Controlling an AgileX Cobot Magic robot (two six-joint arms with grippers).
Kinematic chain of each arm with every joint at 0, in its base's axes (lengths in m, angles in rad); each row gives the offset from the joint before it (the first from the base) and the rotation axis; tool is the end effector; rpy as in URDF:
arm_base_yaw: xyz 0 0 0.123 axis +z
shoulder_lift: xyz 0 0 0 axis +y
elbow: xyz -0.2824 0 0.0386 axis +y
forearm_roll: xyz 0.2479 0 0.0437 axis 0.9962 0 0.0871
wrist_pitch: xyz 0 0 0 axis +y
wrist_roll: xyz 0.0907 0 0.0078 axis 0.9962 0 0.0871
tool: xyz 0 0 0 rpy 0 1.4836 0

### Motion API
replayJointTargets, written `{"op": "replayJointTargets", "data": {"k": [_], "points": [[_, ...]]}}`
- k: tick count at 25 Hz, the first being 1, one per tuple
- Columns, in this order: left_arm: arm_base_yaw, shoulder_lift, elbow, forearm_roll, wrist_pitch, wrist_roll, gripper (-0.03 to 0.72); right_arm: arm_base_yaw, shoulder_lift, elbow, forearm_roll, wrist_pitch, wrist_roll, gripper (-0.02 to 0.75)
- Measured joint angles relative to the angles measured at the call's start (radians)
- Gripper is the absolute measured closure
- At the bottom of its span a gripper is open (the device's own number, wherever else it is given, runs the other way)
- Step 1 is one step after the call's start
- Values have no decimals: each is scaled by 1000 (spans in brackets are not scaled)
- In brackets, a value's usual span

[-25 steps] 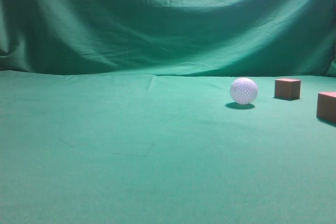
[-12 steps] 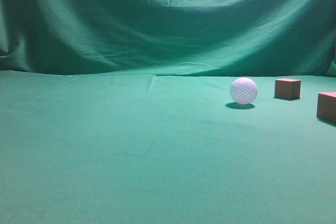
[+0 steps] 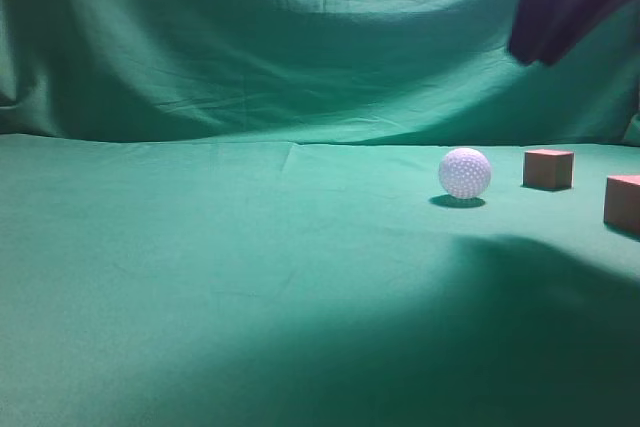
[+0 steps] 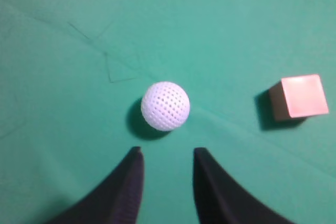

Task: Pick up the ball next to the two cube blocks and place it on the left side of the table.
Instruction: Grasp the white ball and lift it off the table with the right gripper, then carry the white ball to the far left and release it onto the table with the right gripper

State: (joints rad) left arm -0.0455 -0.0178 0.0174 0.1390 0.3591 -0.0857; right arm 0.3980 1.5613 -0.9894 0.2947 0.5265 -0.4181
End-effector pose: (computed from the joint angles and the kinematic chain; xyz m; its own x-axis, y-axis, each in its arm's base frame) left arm 0.0526 0.0021 0.1761 -0.2646 0.0566 -0.9627 0.0103 0.9984 0.0558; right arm 0.2872 0.1352 0.2329 -0.6883 -0.4619 -0.5593 -0.5751 0.8174 0.0327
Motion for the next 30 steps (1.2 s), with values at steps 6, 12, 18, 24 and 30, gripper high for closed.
{"op": "replayJointTargets", "data": {"k": [6, 12, 18, 24, 30], "points": [[0, 0, 0, 0, 0, 0, 688, 40, 170, -116, 2, -6, -18, 146], [0, 0, 0, 0, 0, 0, 688, 42, 331, -198, 2, -12, -20, 201], [0, 0, 0, 0, 0, 0, 688, 42, 387, -226, 2, -12, -20, 307], [0, 0, 0, 0, 0, 0, 688, 44, 388, -268, 2, 18, -20, 428], [0, 0, 0, 0, 0, 0, 688, 129, 388, -487, 103, 14, -20, 428]]}}
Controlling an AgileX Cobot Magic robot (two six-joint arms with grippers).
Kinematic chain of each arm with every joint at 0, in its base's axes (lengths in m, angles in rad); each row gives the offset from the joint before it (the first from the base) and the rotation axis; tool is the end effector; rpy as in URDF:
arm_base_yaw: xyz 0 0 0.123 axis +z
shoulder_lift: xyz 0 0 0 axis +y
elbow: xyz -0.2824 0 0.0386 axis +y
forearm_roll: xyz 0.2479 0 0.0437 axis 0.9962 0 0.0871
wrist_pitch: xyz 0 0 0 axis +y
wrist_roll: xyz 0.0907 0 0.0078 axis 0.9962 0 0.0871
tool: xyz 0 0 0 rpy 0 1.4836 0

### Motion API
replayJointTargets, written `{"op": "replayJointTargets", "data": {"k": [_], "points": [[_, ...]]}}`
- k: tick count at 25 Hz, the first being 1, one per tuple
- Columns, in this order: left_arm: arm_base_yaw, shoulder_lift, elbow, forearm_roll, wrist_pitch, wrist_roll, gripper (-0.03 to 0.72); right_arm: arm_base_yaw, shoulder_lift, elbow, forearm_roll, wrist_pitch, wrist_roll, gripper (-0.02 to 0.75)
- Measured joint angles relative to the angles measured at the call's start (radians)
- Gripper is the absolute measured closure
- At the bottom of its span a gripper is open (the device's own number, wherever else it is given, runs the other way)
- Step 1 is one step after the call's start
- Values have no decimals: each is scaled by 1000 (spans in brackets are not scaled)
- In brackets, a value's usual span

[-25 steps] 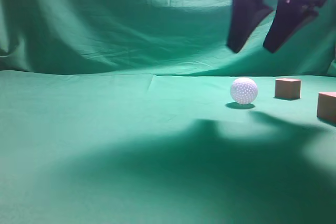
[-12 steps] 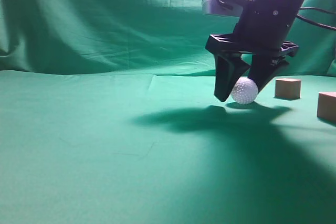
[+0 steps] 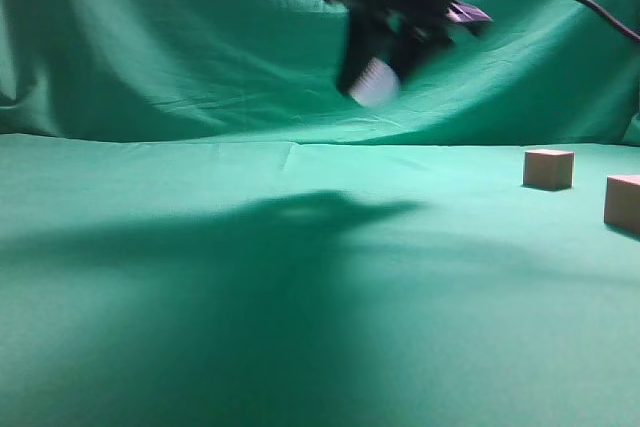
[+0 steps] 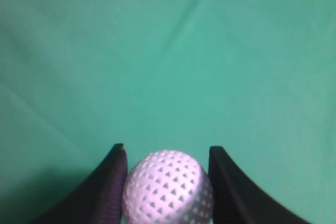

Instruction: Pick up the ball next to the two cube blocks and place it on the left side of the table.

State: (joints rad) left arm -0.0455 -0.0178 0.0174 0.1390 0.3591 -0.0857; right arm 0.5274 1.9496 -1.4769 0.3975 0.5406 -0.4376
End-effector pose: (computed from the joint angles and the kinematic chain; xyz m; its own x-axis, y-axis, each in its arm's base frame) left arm 0.0526 0.0021 0.1761 -0.2646 0.0566 -0.9627 0.0103 0.9984 0.0558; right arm 0.3684 0.2356 0.2277 -0.6139 -0.4618 -0.6402 -0.6607 0.7445 0.0965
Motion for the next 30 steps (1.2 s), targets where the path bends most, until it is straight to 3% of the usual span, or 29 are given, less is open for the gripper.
{"op": "replayJointTargets", "data": {"k": [4, 13, 19, 26, 30], "points": [[0, 0, 0, 0, 0, 0, 688, 102, 66, -159, 69, -88, -14, 428], [0, 0, 0, 0, 0, 0, 688, 313, 430, -540, 86, -189, -39, 428], [0, 0, 0, 0, 0, 0, 688, 361, 572, -601, 90, -352, -53, 428], [0, 0, 0, 0, 0, 0, 688, 369, 626, -609, 98, -422, -53, 428], [0, 0, 0, 0, 0, 0, 688, 369, 626, -609, 100, -428, -53, 193]]}}
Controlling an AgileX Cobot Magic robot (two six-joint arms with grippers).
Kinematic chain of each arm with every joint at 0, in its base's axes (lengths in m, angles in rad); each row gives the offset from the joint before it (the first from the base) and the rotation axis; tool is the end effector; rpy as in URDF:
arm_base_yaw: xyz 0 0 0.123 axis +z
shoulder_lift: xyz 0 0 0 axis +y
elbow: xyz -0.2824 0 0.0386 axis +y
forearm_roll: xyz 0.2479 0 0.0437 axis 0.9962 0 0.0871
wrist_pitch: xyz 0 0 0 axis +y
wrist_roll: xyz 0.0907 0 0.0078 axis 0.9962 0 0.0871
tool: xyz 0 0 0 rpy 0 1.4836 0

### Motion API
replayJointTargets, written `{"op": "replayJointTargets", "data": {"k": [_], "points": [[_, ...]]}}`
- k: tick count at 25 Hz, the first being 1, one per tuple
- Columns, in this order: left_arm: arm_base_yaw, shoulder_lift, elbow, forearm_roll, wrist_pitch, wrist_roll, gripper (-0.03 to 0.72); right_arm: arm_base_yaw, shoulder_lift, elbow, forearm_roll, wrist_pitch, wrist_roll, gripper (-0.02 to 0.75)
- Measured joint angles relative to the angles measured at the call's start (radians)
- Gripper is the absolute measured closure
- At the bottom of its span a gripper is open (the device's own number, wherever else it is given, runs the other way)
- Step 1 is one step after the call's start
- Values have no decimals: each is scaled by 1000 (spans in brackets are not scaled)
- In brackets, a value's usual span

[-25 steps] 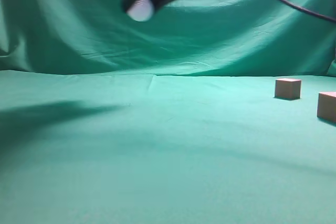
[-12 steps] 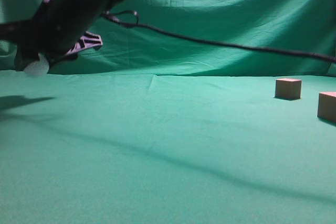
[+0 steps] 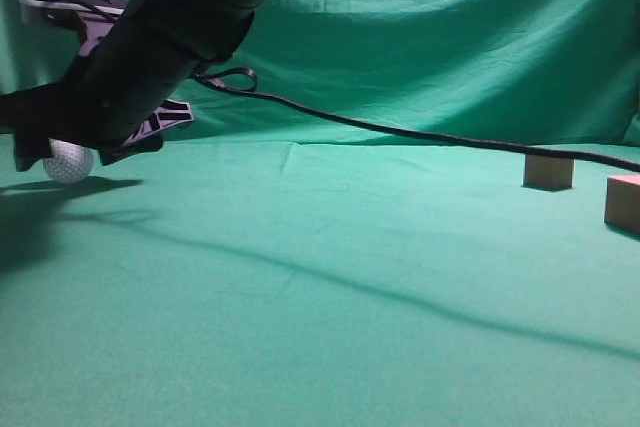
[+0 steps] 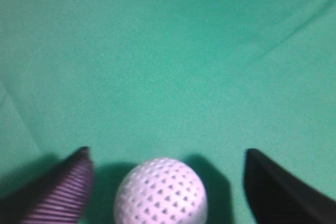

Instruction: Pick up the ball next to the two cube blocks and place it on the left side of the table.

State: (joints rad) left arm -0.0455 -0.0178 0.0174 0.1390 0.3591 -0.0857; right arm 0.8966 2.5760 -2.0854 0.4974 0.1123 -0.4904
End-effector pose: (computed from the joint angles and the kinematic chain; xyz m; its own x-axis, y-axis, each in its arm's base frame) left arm 0.0526 0.0021 0.1761 -0.2646 0.0566 -0.9627 0.0103 0.9984 0.0558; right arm 0.3570 0.4546 0.1196 -0.3040 -0.3735 -0.8764 -0.8080 0.5884 0.0296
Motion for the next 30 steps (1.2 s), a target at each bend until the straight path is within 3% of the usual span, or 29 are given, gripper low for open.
{"op": "replayJointTargets", "data": {"k": [3, 7, 12, 15, 19, 23, 30], "points": [[0, 0, 0, 0, 0, 0, 688, -14, -29, 0, 0, 43, 0, 76], [0, 0, 0, 0, 0, 0, 688, -67, -176, 0, -11, 240, 0, 92], [0, 0, 0, 0, 0, 0, 688, -162, -420, -2, -26, 621, 24, 598], [0, 0, 0, 0, 0, 0, 688, -209, -529, -4, -31, 806, 98, 738], [0, 0, 0, 0, 0, 0, 688, -273, -654, -4, -66, 967, 205, 738], [0, 0, 0, 0, 0, 0, 688, -309, -792, 21, -202, 1051, 268, 738], [0, 0, 0, 0, 0, 0, 688, -313, -1109, 388, -268, 920, 291, 738]]}}
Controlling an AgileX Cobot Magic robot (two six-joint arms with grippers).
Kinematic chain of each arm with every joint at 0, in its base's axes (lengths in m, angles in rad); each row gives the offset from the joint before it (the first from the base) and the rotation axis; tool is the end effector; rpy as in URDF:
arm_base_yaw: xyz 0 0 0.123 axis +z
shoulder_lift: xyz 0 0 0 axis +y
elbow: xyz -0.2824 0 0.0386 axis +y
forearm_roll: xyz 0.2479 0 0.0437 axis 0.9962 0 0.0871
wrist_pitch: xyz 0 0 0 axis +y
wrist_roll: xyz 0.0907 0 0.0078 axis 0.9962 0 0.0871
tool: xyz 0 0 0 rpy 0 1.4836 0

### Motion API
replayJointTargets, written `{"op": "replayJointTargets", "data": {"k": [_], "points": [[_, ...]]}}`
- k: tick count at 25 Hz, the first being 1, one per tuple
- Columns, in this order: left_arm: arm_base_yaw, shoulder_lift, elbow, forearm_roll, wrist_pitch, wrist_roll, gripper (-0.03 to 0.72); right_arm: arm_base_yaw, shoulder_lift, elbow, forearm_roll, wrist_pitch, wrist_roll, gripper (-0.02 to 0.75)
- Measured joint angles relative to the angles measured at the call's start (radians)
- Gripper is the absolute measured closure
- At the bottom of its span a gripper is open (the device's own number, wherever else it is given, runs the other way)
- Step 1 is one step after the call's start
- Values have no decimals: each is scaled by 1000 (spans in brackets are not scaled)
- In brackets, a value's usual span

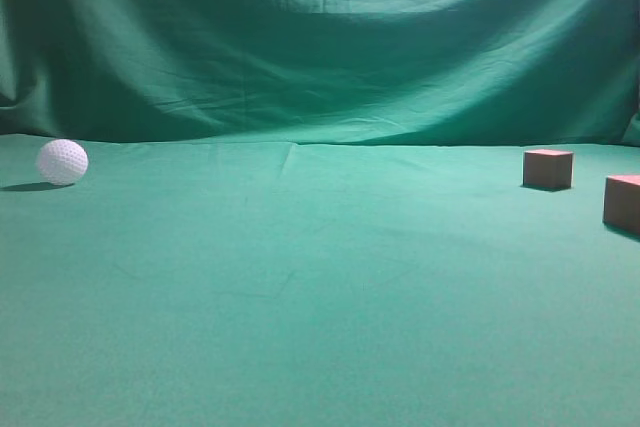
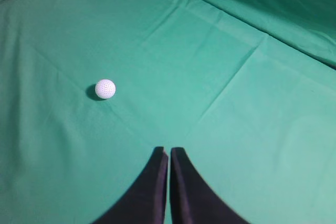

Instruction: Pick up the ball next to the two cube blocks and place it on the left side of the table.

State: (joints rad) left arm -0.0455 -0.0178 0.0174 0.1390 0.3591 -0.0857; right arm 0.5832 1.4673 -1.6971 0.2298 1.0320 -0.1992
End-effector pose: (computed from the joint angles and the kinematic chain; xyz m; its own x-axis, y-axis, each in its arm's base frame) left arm 0.0526 0.0021 0.1761 -0.2646 0.0566 -0.9627 0.0103 0.9984 0.0558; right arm 0.2478 0.1848 0.4491 -0.4851 -0.4136 -0.7704 -0.7054 0.7058 0.0653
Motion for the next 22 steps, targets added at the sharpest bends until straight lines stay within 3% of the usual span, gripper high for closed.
{"op": "replayJointTargets", "data": {"k": [4, 11, 17, 22], "points": [[0, 0, 0, 0, 0, 0, 688, 0, -201, 277, 0, -137, 4, 738], [0, 0, 0, 0, 0, 0, 688, -15, -477, 593, -44, -212, 12, 738], [0, 0, 0, 0, 0, 0, 688, -87, -688, 843, -75, -289, 43, 738], [0, 0, 0, 0, 0, 0, 688, -175, -935, 1097, -92, -459, 45, 738]]}}
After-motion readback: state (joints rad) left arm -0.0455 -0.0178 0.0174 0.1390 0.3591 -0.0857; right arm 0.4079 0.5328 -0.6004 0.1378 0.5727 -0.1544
